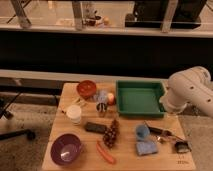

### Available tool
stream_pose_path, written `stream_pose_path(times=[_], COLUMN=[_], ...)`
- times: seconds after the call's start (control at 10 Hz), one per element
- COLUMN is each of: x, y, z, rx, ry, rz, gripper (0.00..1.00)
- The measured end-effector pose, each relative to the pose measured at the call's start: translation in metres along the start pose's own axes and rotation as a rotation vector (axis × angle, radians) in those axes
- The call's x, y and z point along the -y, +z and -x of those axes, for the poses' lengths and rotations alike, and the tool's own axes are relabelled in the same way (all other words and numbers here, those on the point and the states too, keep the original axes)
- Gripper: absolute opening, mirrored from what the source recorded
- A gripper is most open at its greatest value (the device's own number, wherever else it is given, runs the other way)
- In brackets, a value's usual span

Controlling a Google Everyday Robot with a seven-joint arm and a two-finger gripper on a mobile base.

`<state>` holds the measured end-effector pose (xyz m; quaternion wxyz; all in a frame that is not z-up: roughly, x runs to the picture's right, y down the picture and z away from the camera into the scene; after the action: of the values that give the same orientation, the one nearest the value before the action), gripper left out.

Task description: Place towel in red bowl

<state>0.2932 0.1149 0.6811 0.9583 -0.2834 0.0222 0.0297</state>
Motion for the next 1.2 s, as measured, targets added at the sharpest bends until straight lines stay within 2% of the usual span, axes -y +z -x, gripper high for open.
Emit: stream_pose_path(times=[0.7, 1.2], x=[-0.009, -0.018], y=[0.002, 0.004], z=[0.022, 0.056], rx=[0.08, 0.129], ry=[-0.032, -0.054], rz=[-0.004, -0.001], gripper=[0.8, 0.8])
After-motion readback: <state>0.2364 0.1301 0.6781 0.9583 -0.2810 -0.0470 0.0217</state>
